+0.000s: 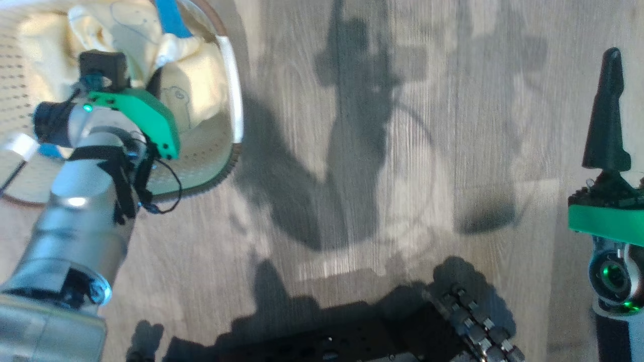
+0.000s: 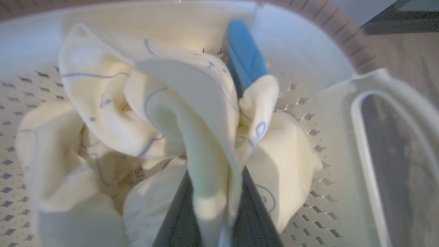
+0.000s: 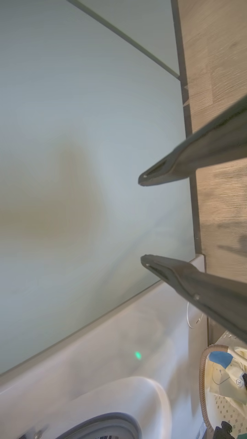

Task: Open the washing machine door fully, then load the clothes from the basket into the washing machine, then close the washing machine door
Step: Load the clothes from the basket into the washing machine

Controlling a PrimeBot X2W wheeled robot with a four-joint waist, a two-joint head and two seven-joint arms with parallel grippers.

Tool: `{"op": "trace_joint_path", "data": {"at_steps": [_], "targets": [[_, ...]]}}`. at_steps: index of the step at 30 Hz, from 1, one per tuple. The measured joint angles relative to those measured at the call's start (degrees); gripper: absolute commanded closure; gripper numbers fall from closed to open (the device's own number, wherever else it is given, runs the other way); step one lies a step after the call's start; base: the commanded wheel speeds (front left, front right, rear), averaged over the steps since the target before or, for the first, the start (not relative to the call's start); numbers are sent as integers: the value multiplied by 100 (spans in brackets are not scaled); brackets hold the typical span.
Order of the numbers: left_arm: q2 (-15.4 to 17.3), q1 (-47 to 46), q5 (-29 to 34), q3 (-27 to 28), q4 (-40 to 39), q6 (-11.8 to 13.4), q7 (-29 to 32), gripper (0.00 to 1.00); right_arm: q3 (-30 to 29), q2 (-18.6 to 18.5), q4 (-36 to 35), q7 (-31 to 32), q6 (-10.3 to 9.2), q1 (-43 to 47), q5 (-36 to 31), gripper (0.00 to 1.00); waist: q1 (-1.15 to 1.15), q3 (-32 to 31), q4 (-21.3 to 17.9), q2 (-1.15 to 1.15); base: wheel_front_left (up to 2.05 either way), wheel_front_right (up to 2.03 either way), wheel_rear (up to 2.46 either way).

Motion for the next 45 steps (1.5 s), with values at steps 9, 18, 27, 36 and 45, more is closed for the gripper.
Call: {"op": "trace_joint_path", "data": {"at_steps": [9, 18, 27, 36, 45], "targets": [[-147, 998, 60, 309, -1459, 352, -7, 100, -147, 0, 174, 0, 0, 337, -277, 0, 0, -788, 352, 0, 0, 0, 0], [-288, 2055, 220, 579, -2831, 498, -8, 100, -236, -1, 346, 0, 0, 742, -517, 0, -1, -1676, 615, 0, 0, 0, 0], [-315, 3038, 411, 760, -4145, 648, -9, 100, -320, 0, 453, 0, 0, 1186, -655, 0, -1, -2503, 836, 0, 0, 0, 0], [-221, 4121, 517, 925, -5122, 868, -15, 100, -355, 0, 656, 1, 0, 1679, -756, 0, -1, -3361, 974, 0, 0, 0, 0], [-99, 5097, 519, 934, -5947, 1050, 259, 100, -270, 0, 818, 1, 0, 2204, -855, 0, -1, -4138, 1046, 0, 0, 0, 0]]}}
